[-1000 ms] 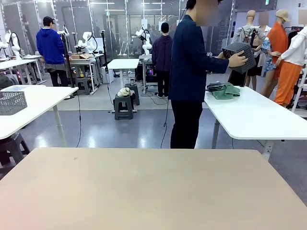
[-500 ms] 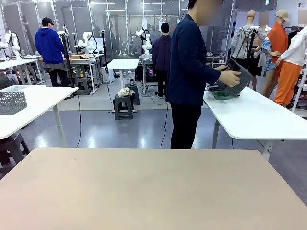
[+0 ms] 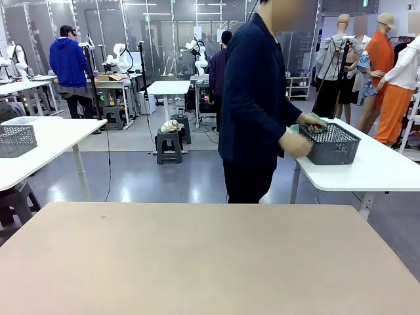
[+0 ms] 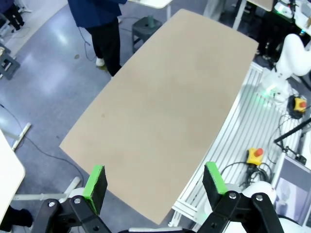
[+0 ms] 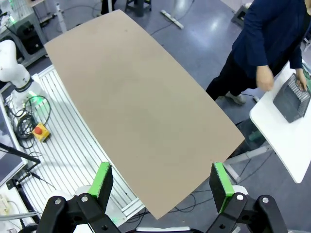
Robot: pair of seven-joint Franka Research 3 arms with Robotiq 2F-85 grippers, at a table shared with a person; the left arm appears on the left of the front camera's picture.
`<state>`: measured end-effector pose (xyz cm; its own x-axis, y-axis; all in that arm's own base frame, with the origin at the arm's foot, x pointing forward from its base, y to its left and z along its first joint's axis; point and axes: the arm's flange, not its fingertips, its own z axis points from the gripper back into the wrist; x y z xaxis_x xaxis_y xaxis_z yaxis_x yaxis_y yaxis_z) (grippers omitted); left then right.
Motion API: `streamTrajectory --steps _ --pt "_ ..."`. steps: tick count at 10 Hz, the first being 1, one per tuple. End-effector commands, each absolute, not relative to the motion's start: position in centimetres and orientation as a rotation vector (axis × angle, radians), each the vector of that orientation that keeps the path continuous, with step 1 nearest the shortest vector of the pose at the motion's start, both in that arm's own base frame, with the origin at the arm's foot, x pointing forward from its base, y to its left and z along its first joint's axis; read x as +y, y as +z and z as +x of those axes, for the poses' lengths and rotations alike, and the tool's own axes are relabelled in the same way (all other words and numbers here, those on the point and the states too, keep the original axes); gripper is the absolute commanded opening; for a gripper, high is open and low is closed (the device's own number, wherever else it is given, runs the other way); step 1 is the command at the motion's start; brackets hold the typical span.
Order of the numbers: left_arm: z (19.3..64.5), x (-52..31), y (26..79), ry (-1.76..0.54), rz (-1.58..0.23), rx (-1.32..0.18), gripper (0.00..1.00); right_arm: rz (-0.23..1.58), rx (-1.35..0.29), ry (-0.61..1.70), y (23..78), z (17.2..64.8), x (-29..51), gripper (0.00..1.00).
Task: Fold the towels and place them in the basket.
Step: When a person lays out a Towel with hook on the table, fold it in half twice.
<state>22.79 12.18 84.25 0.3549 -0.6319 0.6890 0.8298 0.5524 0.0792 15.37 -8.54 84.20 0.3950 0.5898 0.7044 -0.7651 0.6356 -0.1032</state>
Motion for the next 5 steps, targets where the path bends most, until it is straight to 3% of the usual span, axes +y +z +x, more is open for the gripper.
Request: streamTrajectory --steps 1,5 --pt "22.70 12.33 84.93 -1.018 -0.347 -0.723 1.00 0.295 -0.767 0.929 84.63 15.51 -8.83 1.00" --pt "22.23 11.70 84.74 -1.066 -0.378 -0.690 1.00 0.313 -0.763 0.964 84.78 15.18 -8.41 1.00"
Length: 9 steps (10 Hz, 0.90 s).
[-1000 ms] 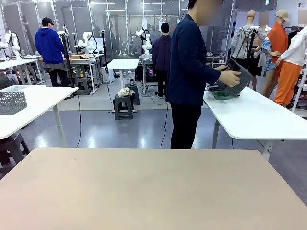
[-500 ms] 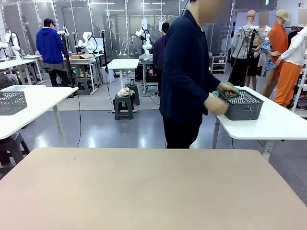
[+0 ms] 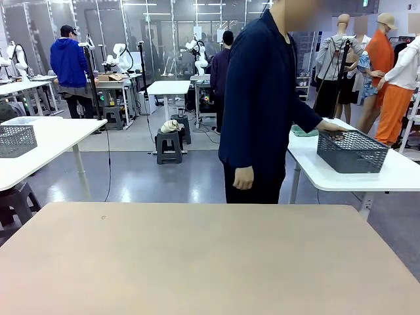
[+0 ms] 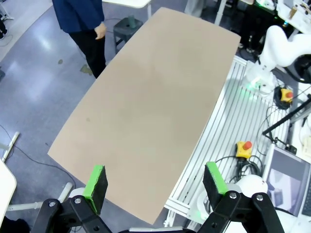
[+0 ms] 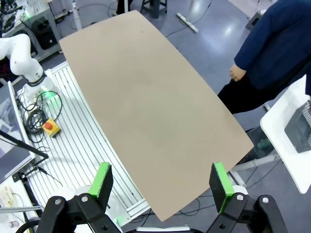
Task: Fold the towels and place them in the basket.
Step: When a person lays out a Towel with hook on the table, fold it in half twice.
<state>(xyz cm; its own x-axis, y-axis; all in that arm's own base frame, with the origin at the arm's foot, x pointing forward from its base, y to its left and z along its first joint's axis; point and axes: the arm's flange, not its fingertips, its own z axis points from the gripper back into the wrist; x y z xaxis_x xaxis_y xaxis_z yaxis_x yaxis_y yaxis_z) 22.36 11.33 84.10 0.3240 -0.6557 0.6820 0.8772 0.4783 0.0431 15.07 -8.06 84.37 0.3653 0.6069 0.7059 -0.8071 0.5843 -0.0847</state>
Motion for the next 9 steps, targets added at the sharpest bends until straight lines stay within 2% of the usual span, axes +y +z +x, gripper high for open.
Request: streamTrajectory --steps 1,9 --pt "22.18 11.65 84.74 -1.066 -0.373 -0.687 1.00 0.315 -0.758 0.966 84.82 15.21 -8.38 1.00" --pt "22.32 11.33 84.14 -1.041 -0.365 -0.695 1.00 0.300 -0.765 0.933 84.42 15.04 -8.00 1.00"
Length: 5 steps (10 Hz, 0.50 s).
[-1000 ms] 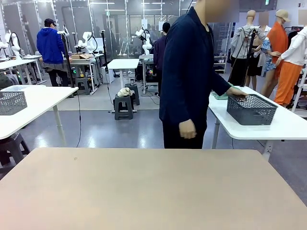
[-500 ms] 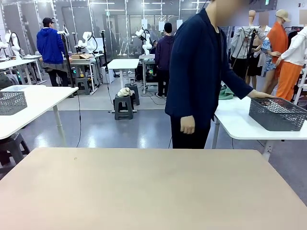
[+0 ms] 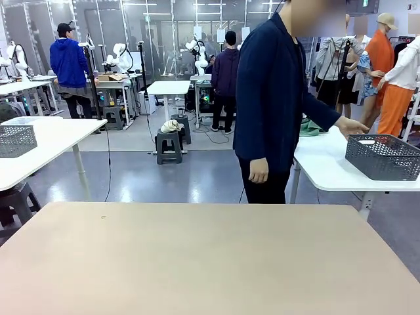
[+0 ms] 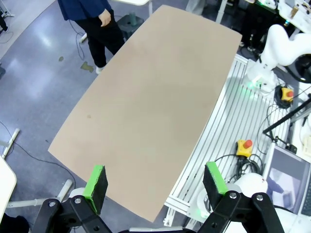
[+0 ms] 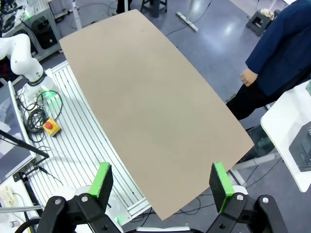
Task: Fold the towels and place them in the basket.
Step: When a person lays out a Towel with hook on the table, fold it in half twice.
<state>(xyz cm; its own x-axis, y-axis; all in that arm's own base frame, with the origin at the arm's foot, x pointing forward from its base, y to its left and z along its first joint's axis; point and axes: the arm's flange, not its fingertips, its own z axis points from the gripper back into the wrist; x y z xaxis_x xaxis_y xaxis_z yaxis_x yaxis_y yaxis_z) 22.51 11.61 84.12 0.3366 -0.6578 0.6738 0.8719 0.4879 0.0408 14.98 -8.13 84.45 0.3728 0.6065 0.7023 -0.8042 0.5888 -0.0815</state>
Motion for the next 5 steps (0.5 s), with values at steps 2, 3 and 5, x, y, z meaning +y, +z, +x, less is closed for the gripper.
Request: streamTrajectory --steps 2,3,5 --pt "22.32 11.33 84.14 -1.041 -0.365 -0.695 1.00 0.300 -0.765 0.933 84.42 15.04 -8.00 1.00" --pt "22.32 11.33 84.14 -1.041 -0.365 -0.695 1.00 0.300 -0.765 0.933 84.42 15.04 -8.00 1.00" --pt "22.32 11.33 84.14 -1.041 -0.365 -0.695 1.00 0.300 -0.765 0.933 84.42 15.04 -8.00 1.00"
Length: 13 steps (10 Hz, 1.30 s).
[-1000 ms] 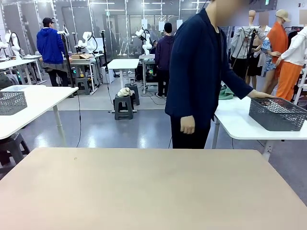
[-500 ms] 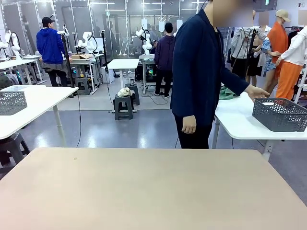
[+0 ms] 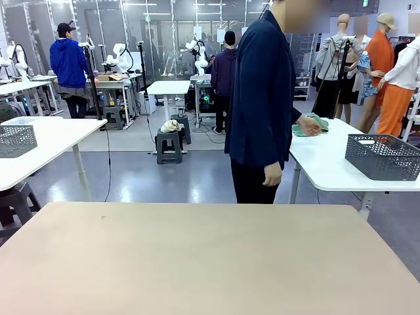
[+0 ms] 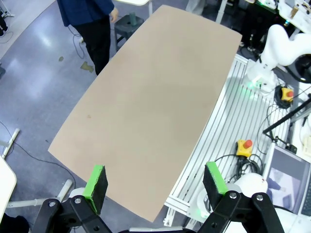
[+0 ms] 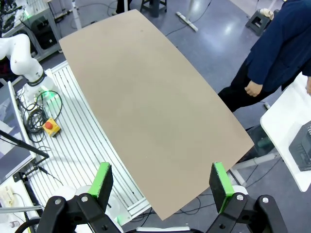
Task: Fold the towels and place them in the basket.
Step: When a person lays out a Towel with hook on the table, fold it in half twice.
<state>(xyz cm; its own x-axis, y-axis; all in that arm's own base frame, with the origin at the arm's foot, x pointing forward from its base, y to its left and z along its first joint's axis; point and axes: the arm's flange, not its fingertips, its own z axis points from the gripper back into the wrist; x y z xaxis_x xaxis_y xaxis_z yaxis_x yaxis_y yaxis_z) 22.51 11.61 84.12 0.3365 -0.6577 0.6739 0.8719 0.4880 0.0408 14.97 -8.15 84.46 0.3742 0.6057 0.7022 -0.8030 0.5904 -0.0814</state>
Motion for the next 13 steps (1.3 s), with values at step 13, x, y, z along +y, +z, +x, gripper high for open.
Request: streamTrajectory --steps 13 --pt "22.32 11.33 84.14 -1.041 -0.365 -0.695 1.00 0.300 -0.765 0.933 84.42 15.04 -8.00 1.00"
